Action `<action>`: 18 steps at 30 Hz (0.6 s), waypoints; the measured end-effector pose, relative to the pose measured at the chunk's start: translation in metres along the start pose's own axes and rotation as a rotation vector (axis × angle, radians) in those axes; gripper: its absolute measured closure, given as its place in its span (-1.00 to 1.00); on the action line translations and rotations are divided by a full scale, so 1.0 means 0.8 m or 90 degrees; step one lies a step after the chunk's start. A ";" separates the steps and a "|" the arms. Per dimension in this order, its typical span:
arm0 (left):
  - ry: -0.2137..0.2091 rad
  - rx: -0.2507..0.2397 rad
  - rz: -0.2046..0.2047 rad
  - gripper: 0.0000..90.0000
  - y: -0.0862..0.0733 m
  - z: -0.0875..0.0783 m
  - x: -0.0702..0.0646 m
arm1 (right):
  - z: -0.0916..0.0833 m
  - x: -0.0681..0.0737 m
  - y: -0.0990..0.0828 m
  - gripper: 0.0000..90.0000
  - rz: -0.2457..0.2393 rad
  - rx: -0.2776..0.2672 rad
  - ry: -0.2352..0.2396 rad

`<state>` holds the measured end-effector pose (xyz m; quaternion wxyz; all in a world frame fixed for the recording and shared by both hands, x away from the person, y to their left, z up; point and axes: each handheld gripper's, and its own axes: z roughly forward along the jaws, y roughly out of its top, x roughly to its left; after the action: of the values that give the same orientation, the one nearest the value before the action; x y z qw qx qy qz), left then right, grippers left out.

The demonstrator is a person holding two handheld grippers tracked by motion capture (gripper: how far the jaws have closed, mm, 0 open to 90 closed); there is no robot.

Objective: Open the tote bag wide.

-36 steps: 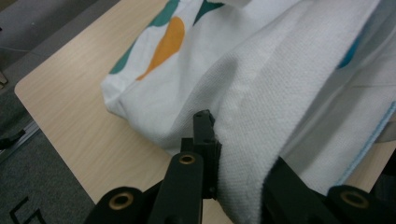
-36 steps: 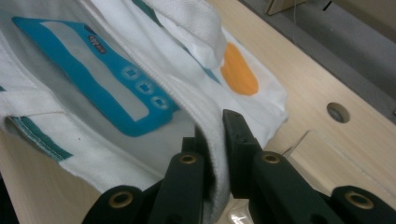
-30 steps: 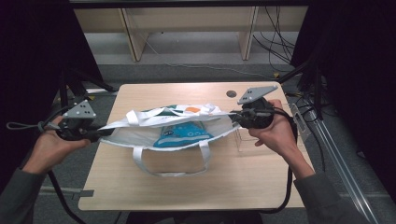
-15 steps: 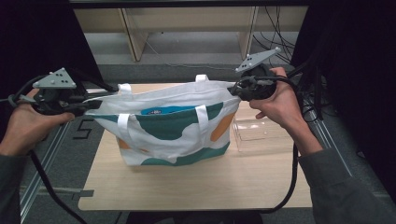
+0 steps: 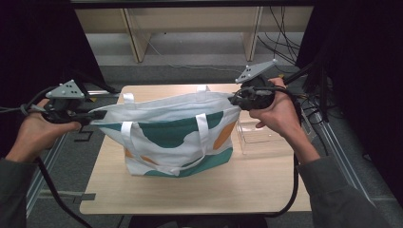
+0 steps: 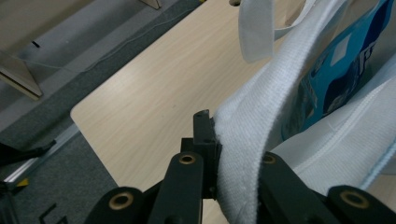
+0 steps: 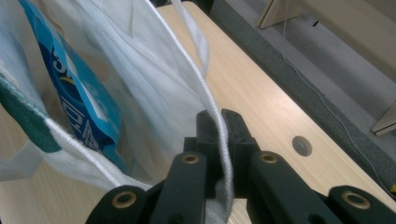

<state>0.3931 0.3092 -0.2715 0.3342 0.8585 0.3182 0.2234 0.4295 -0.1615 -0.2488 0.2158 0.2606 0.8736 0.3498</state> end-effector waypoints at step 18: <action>-0.032 0.058 -0.030 0.90 -0.054 0.097 -0.004 | 0.066 0.014 -0.057 0.92 0.027 0.073 0.016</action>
<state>0.4199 0.2985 -0.3553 0.3076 0.8704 0.3400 0.1792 0.4364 -0.1566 -0.3187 0.1824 0.2867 0.8890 0.3068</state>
